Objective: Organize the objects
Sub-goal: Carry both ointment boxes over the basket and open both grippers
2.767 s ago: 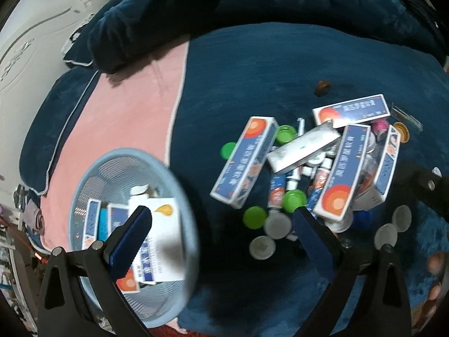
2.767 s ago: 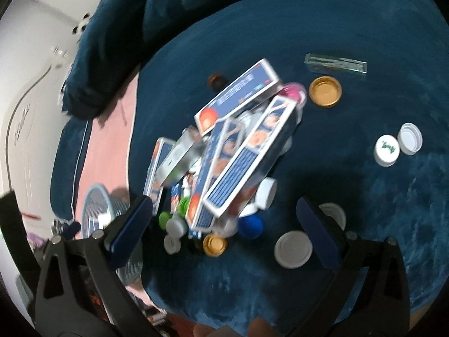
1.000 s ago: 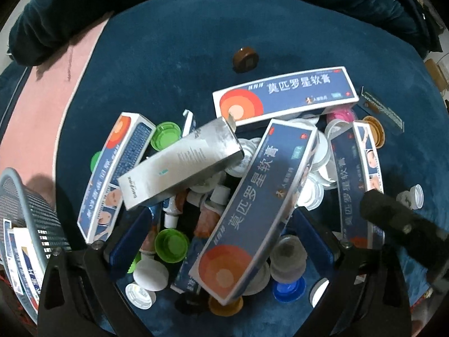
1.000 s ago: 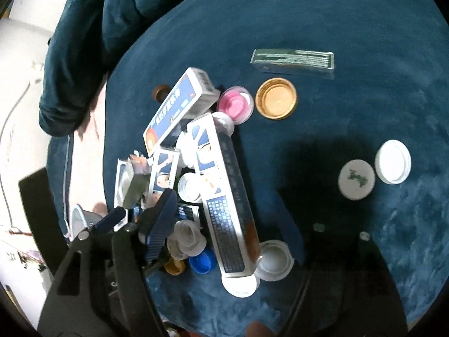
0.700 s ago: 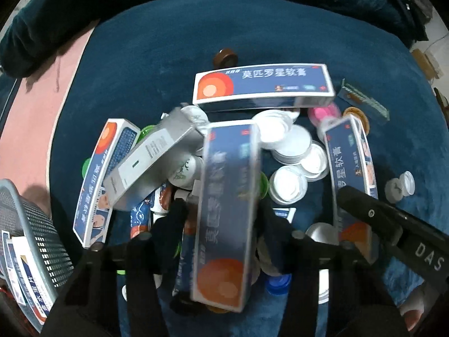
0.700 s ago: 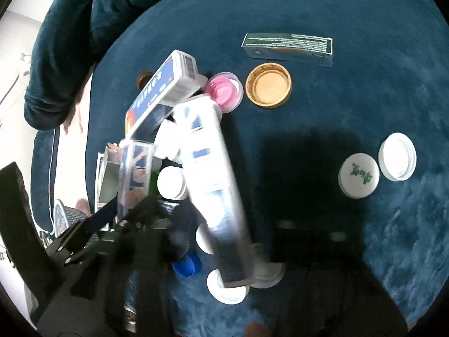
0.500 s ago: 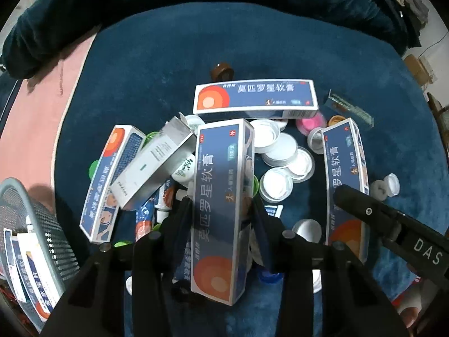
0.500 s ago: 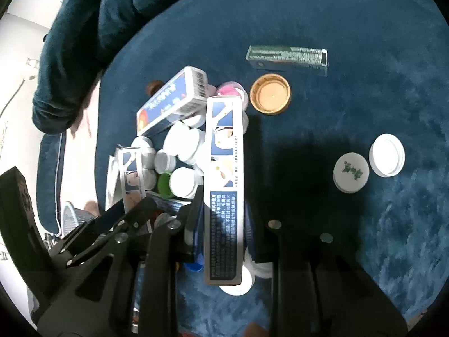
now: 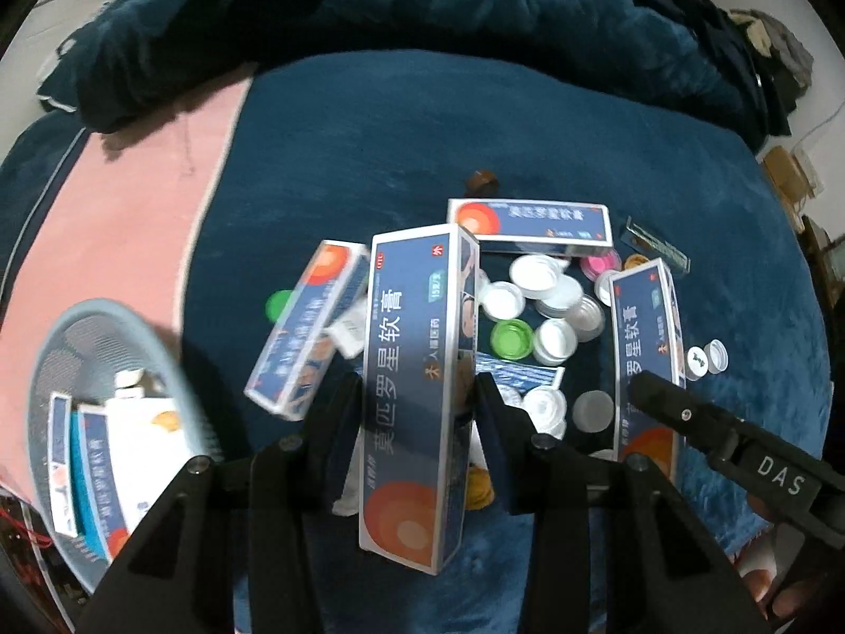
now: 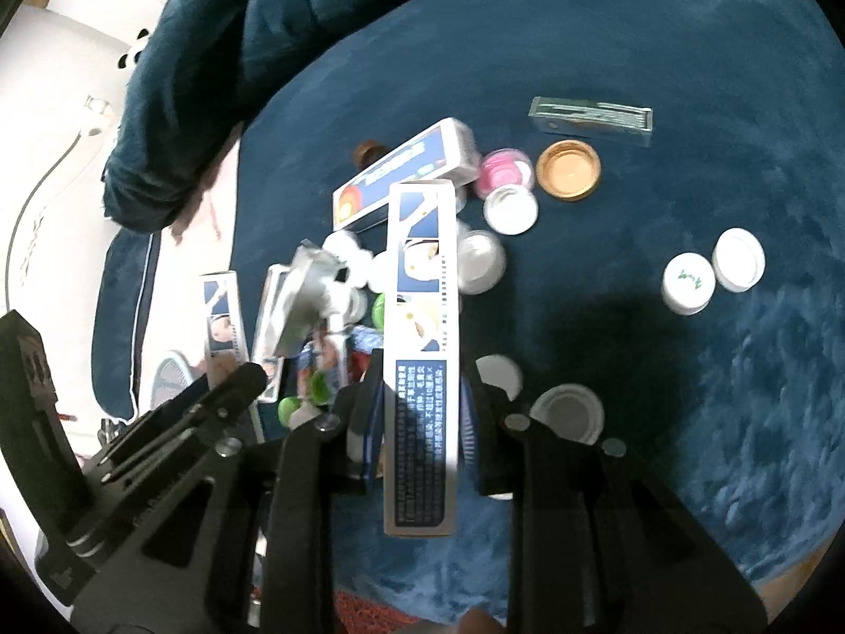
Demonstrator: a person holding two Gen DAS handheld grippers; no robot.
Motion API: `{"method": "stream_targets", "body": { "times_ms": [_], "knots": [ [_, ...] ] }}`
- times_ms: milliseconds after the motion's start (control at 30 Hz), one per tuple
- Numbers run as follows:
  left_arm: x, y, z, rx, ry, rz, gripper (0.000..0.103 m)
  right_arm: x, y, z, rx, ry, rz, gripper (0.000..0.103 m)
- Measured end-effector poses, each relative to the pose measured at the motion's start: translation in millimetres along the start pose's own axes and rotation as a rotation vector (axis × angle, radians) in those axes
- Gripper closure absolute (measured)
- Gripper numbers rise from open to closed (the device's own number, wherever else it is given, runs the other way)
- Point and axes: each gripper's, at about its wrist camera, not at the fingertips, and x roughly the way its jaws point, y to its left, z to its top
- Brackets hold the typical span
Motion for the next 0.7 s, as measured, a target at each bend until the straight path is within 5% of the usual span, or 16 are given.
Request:
{"method": "stream_targets", "body": {
  "times_ms": [700],
  "knots": [
    [-66, 193, -57, -0.309, -0.069, 0.142, 0.059, 37, 141, -63, -0.229, 0.091, 0.128, 0.078]
  ]
}}
